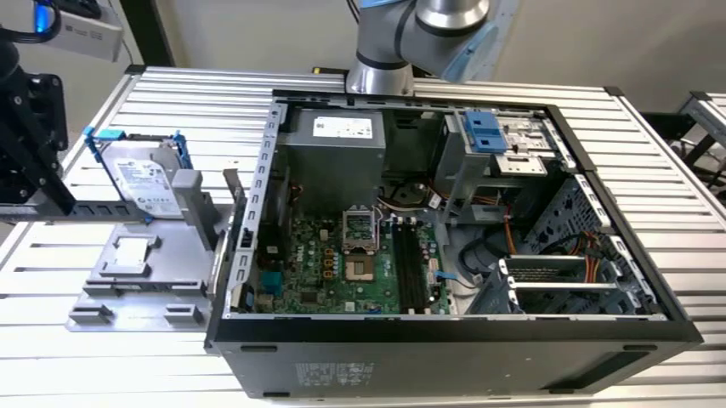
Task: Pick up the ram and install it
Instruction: 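Pick up the ram and move it above insertion slot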
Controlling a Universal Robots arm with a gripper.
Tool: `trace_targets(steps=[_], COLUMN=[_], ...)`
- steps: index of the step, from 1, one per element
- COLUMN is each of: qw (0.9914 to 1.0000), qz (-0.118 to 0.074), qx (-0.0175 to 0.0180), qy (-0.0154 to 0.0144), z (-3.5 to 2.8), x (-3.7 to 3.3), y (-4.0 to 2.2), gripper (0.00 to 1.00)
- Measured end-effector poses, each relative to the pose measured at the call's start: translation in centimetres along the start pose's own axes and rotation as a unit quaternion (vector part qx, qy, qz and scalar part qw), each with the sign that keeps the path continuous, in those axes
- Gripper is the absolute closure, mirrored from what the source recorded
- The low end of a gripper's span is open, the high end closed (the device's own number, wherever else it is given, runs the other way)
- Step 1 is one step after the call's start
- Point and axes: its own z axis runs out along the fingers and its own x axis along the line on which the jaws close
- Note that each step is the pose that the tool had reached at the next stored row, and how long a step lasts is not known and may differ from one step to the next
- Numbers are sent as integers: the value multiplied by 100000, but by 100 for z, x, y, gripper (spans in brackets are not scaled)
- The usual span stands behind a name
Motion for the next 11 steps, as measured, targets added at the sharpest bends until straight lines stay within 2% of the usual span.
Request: trace_targets(steps=[2,11], qw=[100000,99998], qz=[-2,0], qx=[-59,-701], qy=[1,13], z=[0,-6], x=[-1,-10], y=[-57,-458], gripper=[100,100])
